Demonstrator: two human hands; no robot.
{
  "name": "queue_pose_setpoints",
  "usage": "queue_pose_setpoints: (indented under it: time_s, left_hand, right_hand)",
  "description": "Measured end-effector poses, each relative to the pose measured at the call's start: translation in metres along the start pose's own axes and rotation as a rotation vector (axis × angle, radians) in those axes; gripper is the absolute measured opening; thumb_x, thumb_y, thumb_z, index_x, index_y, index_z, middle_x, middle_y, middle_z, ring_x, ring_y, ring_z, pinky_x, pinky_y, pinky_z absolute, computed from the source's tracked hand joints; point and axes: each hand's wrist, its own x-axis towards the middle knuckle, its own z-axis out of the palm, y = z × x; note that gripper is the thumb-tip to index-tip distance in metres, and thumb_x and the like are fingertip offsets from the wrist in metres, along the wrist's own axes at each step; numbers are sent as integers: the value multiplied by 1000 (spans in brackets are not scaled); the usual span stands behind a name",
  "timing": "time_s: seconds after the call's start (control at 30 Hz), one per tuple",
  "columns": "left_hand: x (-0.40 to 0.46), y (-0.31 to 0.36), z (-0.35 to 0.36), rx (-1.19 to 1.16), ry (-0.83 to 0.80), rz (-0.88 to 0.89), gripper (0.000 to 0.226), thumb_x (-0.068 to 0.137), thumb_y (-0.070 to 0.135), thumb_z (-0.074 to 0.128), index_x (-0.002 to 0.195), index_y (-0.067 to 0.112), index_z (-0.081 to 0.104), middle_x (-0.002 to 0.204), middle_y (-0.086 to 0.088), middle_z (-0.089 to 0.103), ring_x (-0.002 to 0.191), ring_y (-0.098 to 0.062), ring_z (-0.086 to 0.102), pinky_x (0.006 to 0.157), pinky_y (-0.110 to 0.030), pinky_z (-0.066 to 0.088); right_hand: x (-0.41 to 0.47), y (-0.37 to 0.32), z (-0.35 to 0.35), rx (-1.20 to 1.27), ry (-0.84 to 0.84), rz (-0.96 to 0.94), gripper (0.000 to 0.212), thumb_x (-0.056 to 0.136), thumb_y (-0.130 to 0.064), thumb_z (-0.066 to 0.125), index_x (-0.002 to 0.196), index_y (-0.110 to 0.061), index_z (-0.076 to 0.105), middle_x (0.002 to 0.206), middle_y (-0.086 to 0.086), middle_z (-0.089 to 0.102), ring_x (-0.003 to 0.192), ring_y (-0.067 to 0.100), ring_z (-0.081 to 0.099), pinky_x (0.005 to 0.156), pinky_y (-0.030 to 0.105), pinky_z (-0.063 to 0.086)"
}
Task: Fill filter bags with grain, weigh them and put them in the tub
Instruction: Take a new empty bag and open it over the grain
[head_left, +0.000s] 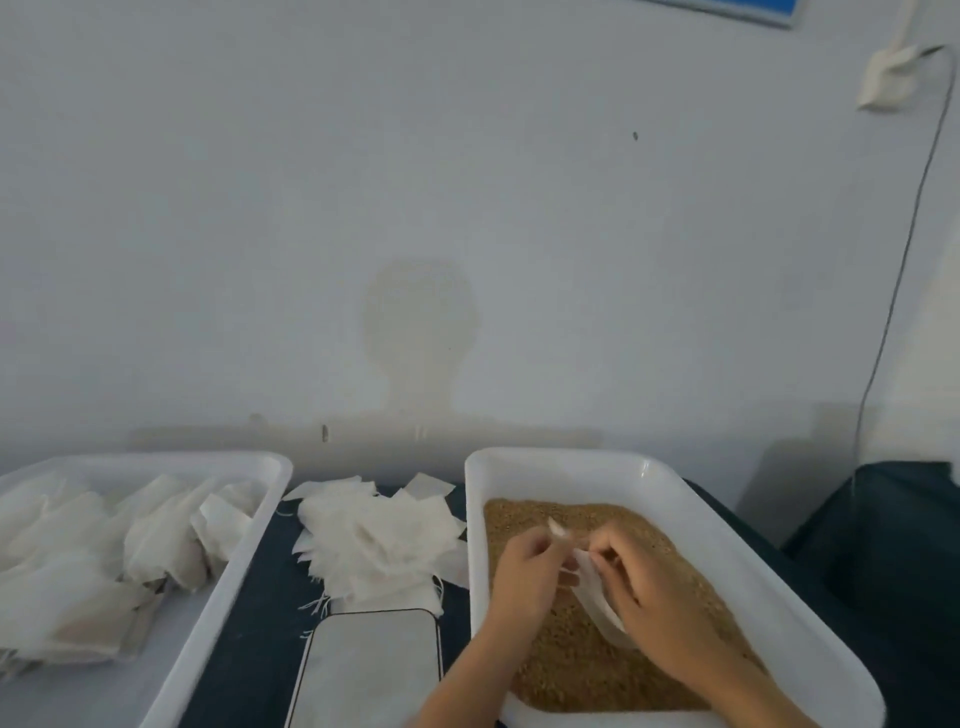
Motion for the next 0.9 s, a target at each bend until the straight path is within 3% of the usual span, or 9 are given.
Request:
queue_pose_setpoints:
  time_s: [0.13,0.3,0.43,0.6,0.73,0.9]
  left_hand:
    - [2,-6,-4,-25,-3,-40,26,96,10,46,71,10,51,72,-6,59,65,-16,60,71,-31,56]
    - [-1,-6,-5,-207,-87,-94,26,94,25,55,77,7,60,72,-5,62,67,-15,63,70,-28,55]
    - [-2,-5,-9,-287,-109,-82,15,90,9,58,80,-2,63,74,-11,62,66,-16,62,67,-28,55]
    - [-4,-7,-12,-283,-109,-13,14,87,13,62,75,6,63,72,-13,59,60,-19,50,57,-26,40]
    - [-4,-7,-13,-260,-186,-24,16,87,9,61,72,7,68,71,-11,66,63,-18,61,59,-23,50]
    - [-4,-9,-11,-131,-130,38,14,86,10,65,74,3,69,74,-16,68,72,-23,63,73,-31,54]
  right_hand:
    - [-2,-4,6,83,-30,-72,14,98,-28,41,86,-25,46,77,-15,47,69,6,48,62,14,38]
    - [0,-6,7,103,6,-100,17,97,-20,46,82,-26,42,78,-15,46,67,5,46,60,14,35]
    - [1,-8,6,211,45,-131,17,96,-19,49,80,-23,48,82,-13,50,76,10,52,67,25,45]
    - [1,-9,2,466,123,119,39,94,-49,41,66,-25,53,63,-1,54,58,8,50,58,21,40]
    - [4,-8,3,589,-47,233,46,91,-42,42,74,-6,66,73,11,68,71,27,64,74,39,52]
    - [3,-8,2,600,-40,310,35,92,-32,50,79,-5,67,75,13,70,71,27,67,73,41,53]
